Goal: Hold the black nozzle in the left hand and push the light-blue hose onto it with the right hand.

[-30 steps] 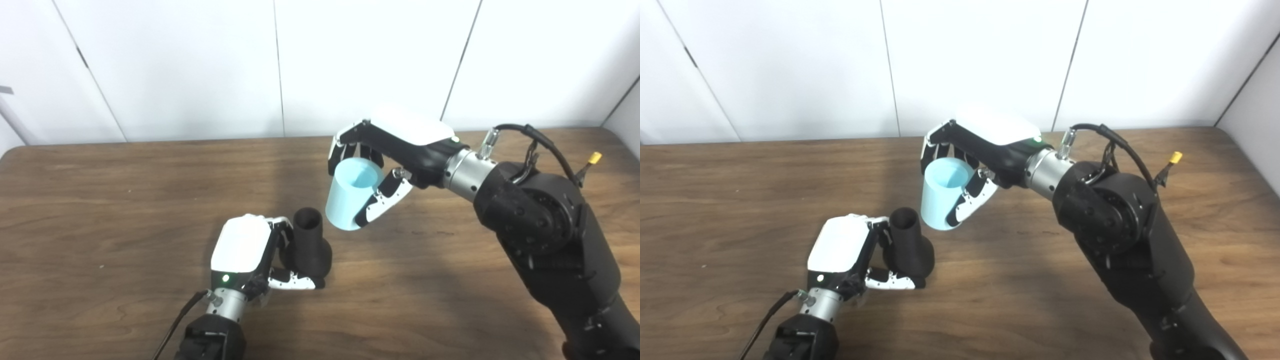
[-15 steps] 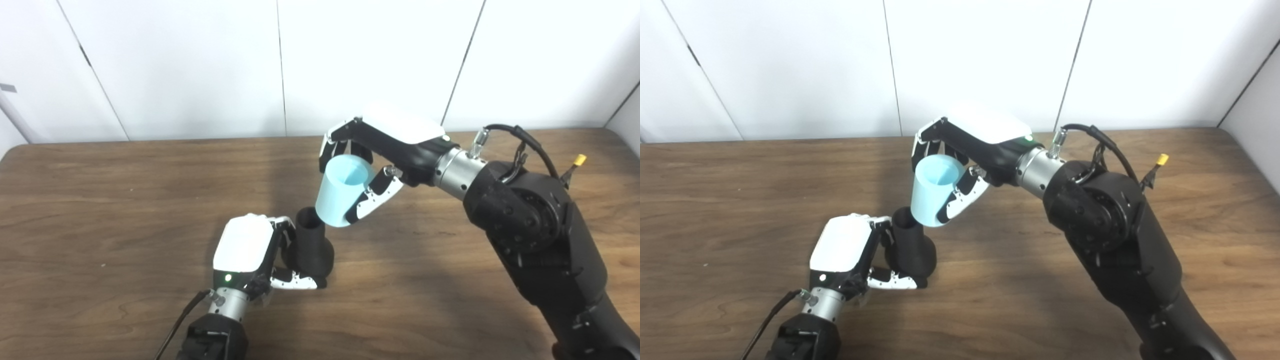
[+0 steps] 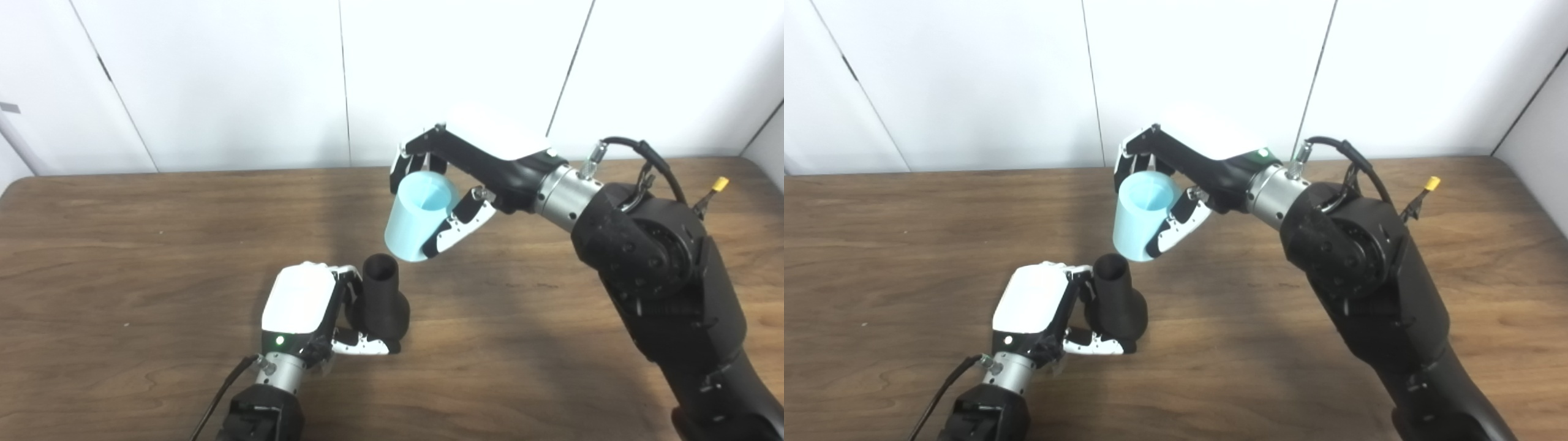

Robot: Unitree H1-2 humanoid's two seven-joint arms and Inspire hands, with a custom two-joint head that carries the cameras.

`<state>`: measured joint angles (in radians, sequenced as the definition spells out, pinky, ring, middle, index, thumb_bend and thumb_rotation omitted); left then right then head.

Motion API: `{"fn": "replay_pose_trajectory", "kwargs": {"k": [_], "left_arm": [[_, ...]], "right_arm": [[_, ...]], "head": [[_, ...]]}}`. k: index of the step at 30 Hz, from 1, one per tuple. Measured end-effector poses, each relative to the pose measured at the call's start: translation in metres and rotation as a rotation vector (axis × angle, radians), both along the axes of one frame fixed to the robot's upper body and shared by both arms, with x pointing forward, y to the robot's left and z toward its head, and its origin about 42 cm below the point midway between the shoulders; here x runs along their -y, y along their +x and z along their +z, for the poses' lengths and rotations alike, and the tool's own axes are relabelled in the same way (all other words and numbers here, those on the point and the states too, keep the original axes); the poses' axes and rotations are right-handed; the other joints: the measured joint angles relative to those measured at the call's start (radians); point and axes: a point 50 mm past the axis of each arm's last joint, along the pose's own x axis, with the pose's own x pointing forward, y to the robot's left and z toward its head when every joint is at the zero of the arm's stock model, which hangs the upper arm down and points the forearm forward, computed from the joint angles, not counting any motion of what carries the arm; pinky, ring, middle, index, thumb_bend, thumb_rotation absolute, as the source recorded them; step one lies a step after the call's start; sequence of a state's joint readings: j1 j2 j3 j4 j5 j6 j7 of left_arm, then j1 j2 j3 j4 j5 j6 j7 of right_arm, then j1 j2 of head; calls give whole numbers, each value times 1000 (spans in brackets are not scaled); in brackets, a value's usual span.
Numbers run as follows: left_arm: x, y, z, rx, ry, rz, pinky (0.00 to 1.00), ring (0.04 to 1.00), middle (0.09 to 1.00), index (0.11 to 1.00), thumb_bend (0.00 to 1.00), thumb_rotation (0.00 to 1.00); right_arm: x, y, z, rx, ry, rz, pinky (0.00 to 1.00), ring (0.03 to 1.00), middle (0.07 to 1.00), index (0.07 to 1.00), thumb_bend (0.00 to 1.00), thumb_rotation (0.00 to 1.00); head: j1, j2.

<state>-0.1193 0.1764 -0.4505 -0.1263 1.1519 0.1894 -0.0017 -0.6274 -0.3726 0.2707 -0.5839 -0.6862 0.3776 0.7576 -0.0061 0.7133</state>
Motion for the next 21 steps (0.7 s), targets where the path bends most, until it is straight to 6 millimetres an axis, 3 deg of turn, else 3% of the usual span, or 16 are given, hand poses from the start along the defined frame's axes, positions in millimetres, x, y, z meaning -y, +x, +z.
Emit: {"fn": "replay_pose_trajectory", "kwargs": {"k": [21], "left_arm": [[0,0,0,-2,1,-2,704,612,496,483,524,0]], "right_arm": [[-12,-2,-6,-21,-17,28,353,391,500,522,517,0]], "head": [[2,6]]}}
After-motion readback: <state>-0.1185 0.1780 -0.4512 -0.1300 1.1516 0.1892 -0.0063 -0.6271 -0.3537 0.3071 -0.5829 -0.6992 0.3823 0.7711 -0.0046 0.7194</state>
